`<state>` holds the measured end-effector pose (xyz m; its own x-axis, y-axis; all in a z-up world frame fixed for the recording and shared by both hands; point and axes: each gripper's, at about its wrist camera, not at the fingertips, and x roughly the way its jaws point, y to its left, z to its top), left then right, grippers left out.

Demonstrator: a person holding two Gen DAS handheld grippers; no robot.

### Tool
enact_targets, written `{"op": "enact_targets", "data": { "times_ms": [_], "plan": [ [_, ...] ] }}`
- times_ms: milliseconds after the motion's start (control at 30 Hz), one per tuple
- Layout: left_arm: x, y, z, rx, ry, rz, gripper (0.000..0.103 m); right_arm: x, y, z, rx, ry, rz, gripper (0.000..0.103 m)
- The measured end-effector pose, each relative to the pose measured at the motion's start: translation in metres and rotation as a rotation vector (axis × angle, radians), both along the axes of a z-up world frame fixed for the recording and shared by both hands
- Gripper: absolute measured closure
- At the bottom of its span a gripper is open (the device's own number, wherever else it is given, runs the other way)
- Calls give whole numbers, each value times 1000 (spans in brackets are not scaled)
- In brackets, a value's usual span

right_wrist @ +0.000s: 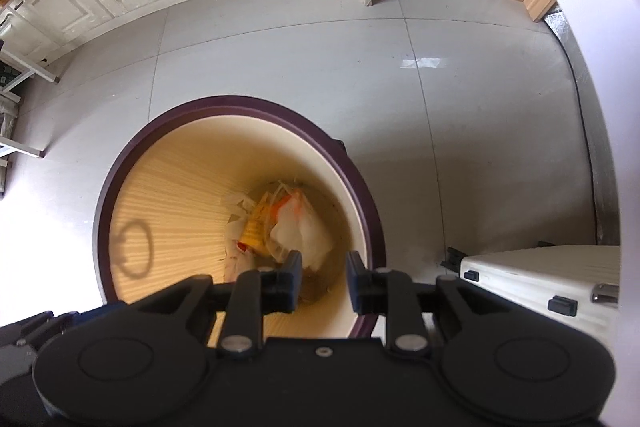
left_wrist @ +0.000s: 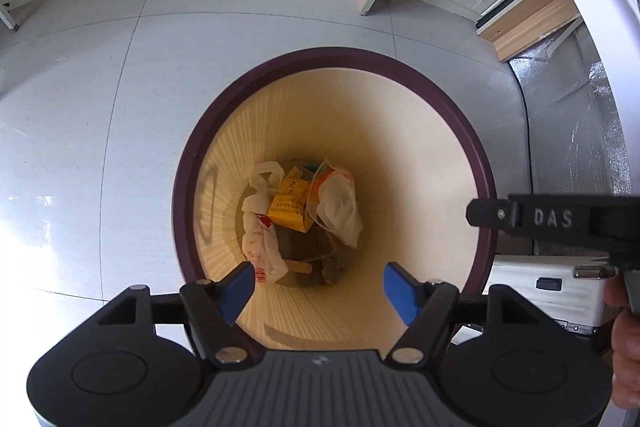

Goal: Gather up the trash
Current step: 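Open the left gripper dropping the stick while the right releases the zip bag, then withdraw both open grippers from the bin back toward the table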

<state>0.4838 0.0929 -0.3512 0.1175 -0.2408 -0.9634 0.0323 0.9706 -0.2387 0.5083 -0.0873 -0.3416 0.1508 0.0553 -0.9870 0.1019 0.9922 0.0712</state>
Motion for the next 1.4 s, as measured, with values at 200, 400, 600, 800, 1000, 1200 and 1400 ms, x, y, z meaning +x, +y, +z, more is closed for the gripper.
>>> {"op": "enact_targets", "data": {
  "times_ms": [200,400,600,800,1000,1200,1400],
  "plan": [
    [-2,0,11,13,-20,1,30,-9,0,12,10,0,31,79],
    [-7,8,31,25,-51,18,24,-18,-1,29,22,-22,71,78],
    [-22,15,50,50,-64,30,11,-29,-3,44,39,-55,82,61],
    [-36,26,65,64,-71,47,1,-44,-1,64,15,-100,121,39],
    [-53,36,77,75,-85,54,0,-60,-5,84,5,-140,118,13],
    [-68,45,94,84,-112,73,0,-76,-7,97,-18,-160,125,0],
    [-86,52,117,91,-150,75,0,-95,-3,110,-31,-185,148,0]
  ]
}}
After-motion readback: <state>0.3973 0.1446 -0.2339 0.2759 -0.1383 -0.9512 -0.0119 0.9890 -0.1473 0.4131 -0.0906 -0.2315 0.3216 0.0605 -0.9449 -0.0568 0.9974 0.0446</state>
